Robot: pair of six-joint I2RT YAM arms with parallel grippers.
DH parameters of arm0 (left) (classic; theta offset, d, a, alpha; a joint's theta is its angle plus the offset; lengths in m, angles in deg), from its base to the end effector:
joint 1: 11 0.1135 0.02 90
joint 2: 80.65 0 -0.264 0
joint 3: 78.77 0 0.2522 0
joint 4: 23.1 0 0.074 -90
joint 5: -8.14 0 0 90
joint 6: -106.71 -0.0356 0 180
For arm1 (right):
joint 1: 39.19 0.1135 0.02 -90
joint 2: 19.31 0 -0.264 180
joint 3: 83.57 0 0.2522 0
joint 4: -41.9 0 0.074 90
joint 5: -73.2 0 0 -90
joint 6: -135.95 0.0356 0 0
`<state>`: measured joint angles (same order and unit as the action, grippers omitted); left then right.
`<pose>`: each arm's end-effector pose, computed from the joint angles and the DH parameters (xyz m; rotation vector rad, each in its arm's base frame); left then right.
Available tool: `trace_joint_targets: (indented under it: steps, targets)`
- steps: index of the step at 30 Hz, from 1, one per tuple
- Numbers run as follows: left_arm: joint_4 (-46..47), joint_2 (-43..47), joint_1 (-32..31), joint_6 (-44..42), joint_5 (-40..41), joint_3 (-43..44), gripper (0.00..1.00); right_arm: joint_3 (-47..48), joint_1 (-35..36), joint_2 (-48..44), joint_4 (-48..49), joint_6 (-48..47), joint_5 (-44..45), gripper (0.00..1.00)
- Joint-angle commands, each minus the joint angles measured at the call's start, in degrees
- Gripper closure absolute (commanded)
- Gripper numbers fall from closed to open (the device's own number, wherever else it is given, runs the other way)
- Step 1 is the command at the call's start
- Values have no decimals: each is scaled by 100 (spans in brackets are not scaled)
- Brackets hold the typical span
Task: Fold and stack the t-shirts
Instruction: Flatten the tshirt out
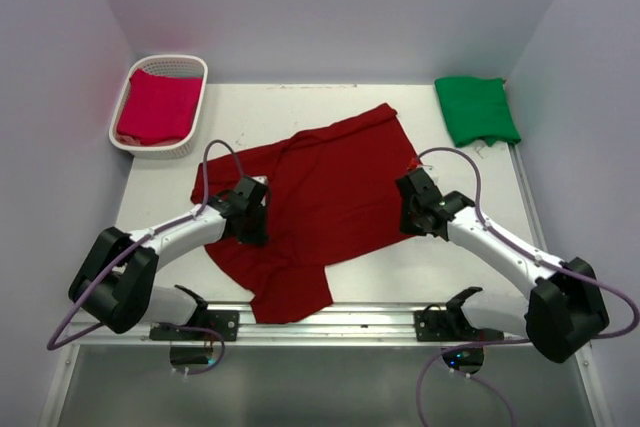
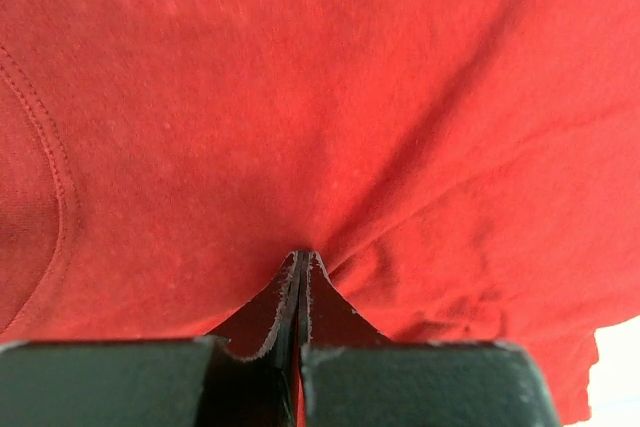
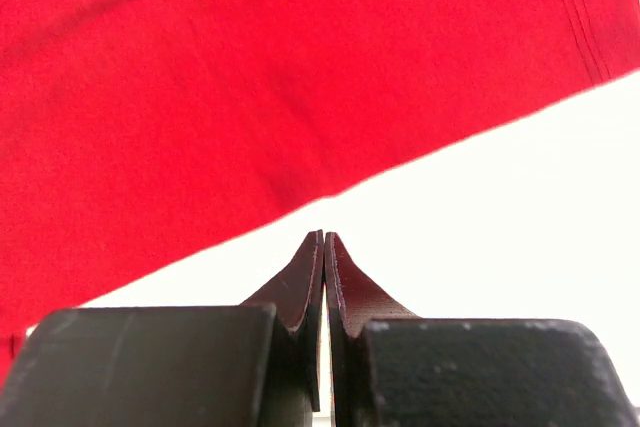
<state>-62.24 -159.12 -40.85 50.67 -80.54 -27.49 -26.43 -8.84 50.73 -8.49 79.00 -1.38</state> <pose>0.2047 -0.1165 0.1566 -0.1058 2.7634 -0.2792 0.1984 0.1052 0.2086 0.1452 2.6045 0.0249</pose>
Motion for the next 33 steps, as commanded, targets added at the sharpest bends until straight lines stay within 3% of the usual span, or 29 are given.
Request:
trace_joint_targets:
  steps: [1,7,14,20,33]
  targets:
    - [-502,324,-144,339,-106,-157,100,-189,76,-473,-836,473,-92,100]
    - [-660,342,-188,410,236,167,100,30,103,-667,-865,413,145,100]
    - [-336,-402,-145,218,1580,932,100,751,85,79,-601,341,1041,100]
    - [-107,-1546,145,6,1880,1653,100,927,85,405,-241,369,2096,100]
    - [376,-2865,779,-327,1784,2451,100,1129,-257,977,164,245,2105,100]
